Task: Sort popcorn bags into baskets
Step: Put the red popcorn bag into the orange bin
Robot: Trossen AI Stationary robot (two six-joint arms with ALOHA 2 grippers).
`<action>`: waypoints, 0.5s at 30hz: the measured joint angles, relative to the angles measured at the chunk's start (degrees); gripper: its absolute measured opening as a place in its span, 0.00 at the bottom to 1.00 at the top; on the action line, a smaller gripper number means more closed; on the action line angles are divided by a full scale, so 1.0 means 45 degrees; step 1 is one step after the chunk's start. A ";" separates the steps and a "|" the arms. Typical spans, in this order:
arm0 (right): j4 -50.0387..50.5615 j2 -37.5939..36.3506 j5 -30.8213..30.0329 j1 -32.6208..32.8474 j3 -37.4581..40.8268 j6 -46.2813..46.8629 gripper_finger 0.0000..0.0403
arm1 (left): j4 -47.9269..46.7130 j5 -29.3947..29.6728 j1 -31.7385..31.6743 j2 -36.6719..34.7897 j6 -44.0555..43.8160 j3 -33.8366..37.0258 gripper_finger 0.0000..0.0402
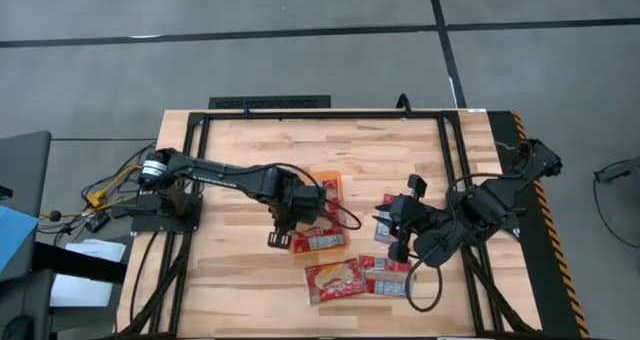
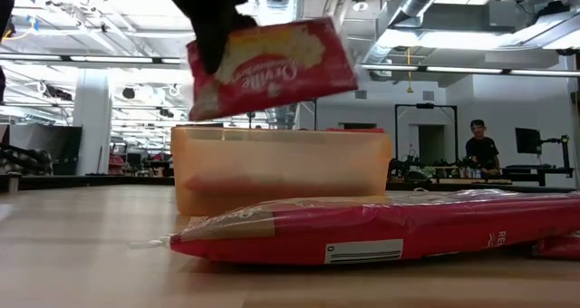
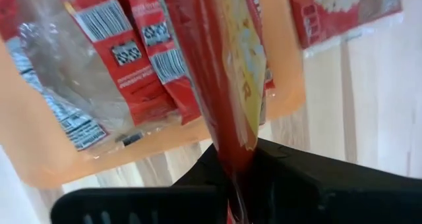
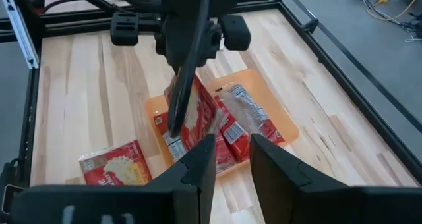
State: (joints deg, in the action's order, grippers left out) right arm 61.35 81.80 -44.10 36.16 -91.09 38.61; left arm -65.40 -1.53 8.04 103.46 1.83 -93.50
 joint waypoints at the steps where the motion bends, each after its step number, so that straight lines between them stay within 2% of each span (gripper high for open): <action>1: -0.0001 0.0000 0.0000 0.0000 0.0000 -0.0005 0.29 | 0.0003 -0.0090 -0.0016 0.0000 0.0074 0.0121 0.02; 6: 0.0037 0.0000 0.0005 0.0000 0.0000 -0.0007 0.29 | 0.0750 -0.0373 -0.0021 0.0005 0.0364 0.0865 0.02; 15: 0.0242 0.0000 0.0007 0.0000 0.0000 -0.0010 0.29 | 0.1464 -0.0514 -0.0016 0.0404 0.0284 0.0924 0.02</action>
State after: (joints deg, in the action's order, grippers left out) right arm 62.44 81.80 -44.06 36.16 -91.09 38.57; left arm -58.82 -3.84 7.97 105.28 3.10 -89.34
